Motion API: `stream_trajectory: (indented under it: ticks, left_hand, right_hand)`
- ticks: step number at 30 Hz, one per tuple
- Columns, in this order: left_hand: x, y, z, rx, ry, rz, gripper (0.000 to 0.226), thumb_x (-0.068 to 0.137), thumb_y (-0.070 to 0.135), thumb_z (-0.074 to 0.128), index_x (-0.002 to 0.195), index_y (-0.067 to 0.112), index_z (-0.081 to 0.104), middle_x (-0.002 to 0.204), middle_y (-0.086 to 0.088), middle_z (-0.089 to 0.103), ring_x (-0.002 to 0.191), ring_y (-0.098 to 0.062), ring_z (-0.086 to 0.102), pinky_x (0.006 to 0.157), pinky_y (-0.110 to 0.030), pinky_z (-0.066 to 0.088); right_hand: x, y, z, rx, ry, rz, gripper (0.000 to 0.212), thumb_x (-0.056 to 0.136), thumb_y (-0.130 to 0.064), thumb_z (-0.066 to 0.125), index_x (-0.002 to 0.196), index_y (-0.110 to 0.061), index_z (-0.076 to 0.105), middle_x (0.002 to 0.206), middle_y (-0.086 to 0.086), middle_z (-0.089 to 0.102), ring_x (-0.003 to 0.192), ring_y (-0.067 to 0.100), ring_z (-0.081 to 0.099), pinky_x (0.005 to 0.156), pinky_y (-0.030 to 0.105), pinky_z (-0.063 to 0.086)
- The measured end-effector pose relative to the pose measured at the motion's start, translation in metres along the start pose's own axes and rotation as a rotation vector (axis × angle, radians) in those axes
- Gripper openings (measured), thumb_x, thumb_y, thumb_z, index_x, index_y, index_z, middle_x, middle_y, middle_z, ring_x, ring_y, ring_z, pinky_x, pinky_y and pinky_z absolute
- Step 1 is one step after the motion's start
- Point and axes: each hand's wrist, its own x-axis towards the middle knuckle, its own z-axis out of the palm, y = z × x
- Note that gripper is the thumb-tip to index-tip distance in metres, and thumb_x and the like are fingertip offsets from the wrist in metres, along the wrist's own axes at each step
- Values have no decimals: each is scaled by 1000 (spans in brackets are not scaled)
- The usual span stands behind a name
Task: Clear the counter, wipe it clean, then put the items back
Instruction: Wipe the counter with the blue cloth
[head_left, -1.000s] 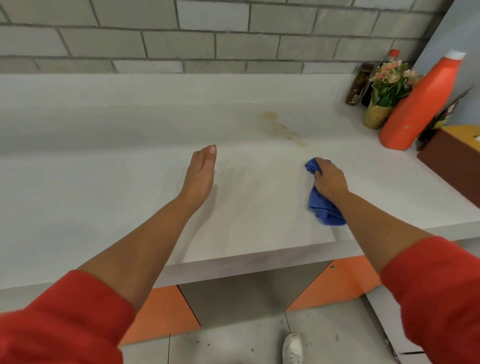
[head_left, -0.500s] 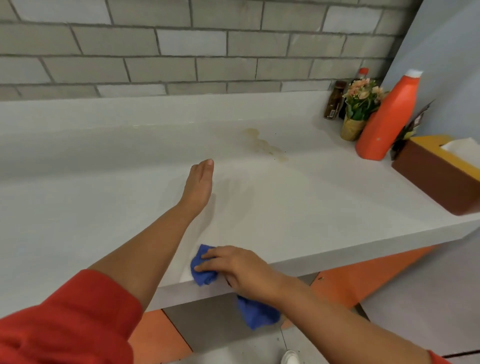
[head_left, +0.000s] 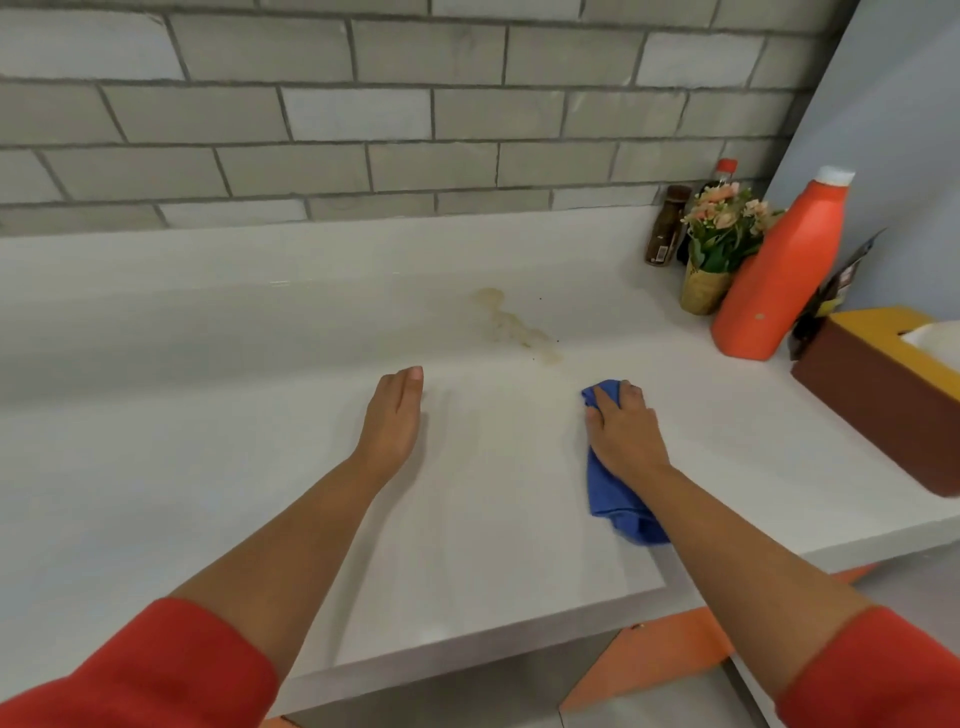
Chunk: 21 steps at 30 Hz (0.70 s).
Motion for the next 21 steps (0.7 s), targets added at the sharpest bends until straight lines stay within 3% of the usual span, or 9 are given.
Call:
stream_trajectory:
  ticks: [3,7,10,14,17,19,21]
  left_hand:
    - [13,2,10,61,20,39,37,102,30,29,123,12,53,121,-2,47,117,-17,44,93,-18,24]
    - [34,-2,21,156,25,84,39,102,27,29,125,5,52,129,-10,47,120,-21,45,92,-19,26]
    - [49,-7,23,220,41,109,40,102,27,30,130,7,50,133,-10,45,123,-22,45,95,-18,26]
    - [70,-11,23,261,80,102,40,102,25,31,130,6,50,134,-12,45,125,-22,44,96,-16,25]
    - [86,-11,28,297,95,85,40,102,25,31,130,5,50,134,-14,46,125,-23,43,96,-17,25]
    - [99,-9,32,304,104,71,40,102,23,31,130,3,50,133,-17,46,125,-25,42,97,-19,26]
    - [112,-6,33,304,115,42,41,102,24,30,129,2,50,133,-18,45,124,-27,43,100,-23,27]
  right_hand:
    - [30,6,0,-70,-16,-7,47,103,-26,24,148,-13,24,154,18,16,143,28,13,116,41,12]
    - [74,9,2,-115,-28,61,46,101,-19,26,147,-11,23,152,21,16,142,31,14,118,39,11]
    - [102,2,2,-96,-43,15,49,99,-14,30,147,-10,22,151,21,17,141,31,15,118,37,11]
    - [116,-26,11,15,-106,-203,51,98,-8,34,147,-13,25,153,15,21,140,26,23,114,31,15]
    - [85,-48,19,130,-100,-490,42,91,-4,40,132,-6,51,138,20,47,125,30,48,105,29,30]
    - [52,-47,17,191,-116,-653,39,86,-14,40,114,-6,67,117,19,64,105,30,64,93,27,44]
    - [35,-32,11,234,-223,-730,49,87,-25,31,119,-9,64,128,14,60,113,26,60,97,23,41]
